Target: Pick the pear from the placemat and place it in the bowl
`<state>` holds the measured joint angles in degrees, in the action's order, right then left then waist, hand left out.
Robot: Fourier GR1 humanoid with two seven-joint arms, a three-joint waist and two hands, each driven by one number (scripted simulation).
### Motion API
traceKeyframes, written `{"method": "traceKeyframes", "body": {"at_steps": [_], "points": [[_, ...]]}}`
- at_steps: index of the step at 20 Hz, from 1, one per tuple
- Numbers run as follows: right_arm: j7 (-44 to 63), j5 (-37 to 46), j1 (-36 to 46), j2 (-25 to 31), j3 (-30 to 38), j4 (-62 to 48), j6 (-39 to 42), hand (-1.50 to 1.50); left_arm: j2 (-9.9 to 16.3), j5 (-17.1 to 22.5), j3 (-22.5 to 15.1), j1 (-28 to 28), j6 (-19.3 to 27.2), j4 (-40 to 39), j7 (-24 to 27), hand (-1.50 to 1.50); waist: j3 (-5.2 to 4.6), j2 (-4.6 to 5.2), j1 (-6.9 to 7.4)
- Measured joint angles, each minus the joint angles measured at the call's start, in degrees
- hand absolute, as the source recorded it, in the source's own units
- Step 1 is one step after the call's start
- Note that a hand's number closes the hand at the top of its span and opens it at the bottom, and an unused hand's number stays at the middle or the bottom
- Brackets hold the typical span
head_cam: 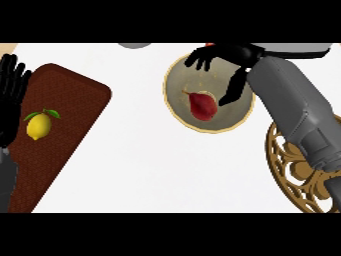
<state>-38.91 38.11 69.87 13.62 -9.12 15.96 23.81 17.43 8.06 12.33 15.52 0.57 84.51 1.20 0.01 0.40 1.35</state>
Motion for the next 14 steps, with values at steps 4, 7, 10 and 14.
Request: {"method": "traceKeyframes", "body": {"at_steps": [4,7,10,14], "points": [[-0.3,-4.2,-1.1,-1.7,4.2,-1.6,0.5,-1.50,-0.3,0.0,-0.1,0.8,0.1,-0.3,-0.1,0.00,0.02,0.18,0.15],[0.3,-8.5,-0.1,-1.5,8.9,-2.3,-0.1,-1.50,-0.1,-0.1,0.1,1.6,0.0,-1.2,0.4,0.00,0.03,0.38,0.36],[0.9,-12.2,1.1,0.3,13.2,-3.5,-0.4,-1.50,-0.3,0.0,-0.1,1.5,-0.2,-0.9,0.1,0.00,0.04,0.56,0.89],[2.2,-15.8,2.2,4.8,17.8,-5.9,0.3,-1.50,-0.6,-0.3,-0.7,1.5,-0.2,-0.4,0.3,0.00,0.06,0.93,1.68]]}}
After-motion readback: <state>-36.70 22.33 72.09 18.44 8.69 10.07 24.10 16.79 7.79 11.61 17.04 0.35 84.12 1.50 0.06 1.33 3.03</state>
